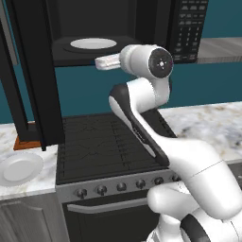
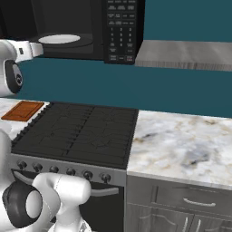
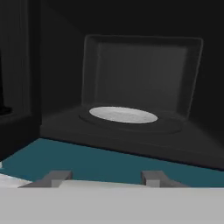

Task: Pick the marshmallow from the counter and place it in the microwave.

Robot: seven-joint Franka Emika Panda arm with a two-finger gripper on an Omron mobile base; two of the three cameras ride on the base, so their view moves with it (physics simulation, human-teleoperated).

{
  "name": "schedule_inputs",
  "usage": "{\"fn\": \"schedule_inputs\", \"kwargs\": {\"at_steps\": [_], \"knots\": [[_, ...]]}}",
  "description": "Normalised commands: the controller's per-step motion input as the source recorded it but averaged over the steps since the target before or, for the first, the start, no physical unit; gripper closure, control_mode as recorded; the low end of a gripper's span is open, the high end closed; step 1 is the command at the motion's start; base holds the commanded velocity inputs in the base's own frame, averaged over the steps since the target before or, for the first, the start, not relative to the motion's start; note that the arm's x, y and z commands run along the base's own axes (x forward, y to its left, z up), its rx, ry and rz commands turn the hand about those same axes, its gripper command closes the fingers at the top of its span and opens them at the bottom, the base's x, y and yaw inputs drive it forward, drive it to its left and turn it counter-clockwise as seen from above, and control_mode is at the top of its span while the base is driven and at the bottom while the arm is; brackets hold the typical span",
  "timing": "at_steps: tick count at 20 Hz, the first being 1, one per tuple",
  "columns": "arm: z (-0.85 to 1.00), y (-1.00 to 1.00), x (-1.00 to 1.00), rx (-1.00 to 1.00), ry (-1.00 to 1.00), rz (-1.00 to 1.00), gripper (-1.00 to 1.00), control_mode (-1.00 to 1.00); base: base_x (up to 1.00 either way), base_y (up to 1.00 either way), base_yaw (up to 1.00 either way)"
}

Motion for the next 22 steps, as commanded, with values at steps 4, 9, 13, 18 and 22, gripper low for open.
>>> {"fn": "schedule_inputs", "kwargs": {"at_steps": [4, 9, 13, 18, 22], "knots": [[0.97, -0.23, 0.01, 0.15, 0.0, 0.0, 1.0, -1.0, 0.0, 0.0, 0.0], [0.18, -0.04, 0.57, 0.18, 0.04, 0.0, 1.0, -1.0, 0.0, 0.0, 0.0], [-0.19, -0.01, 0.72, 0.15, 0.02, -0.02, 1.0, -1.0, 0.0, 0.0, 0.0], [-0.22, -0.09, 0.7, 0.11, 0.09, -0.05, 1.0, -1.0, 0.0, 0.0, 0.0], [-0.01, 0.07, 0.81, 0.04, 0.11, 0.0, 1.0, -1.0, 0.0, 0.0, 0.0]]}}
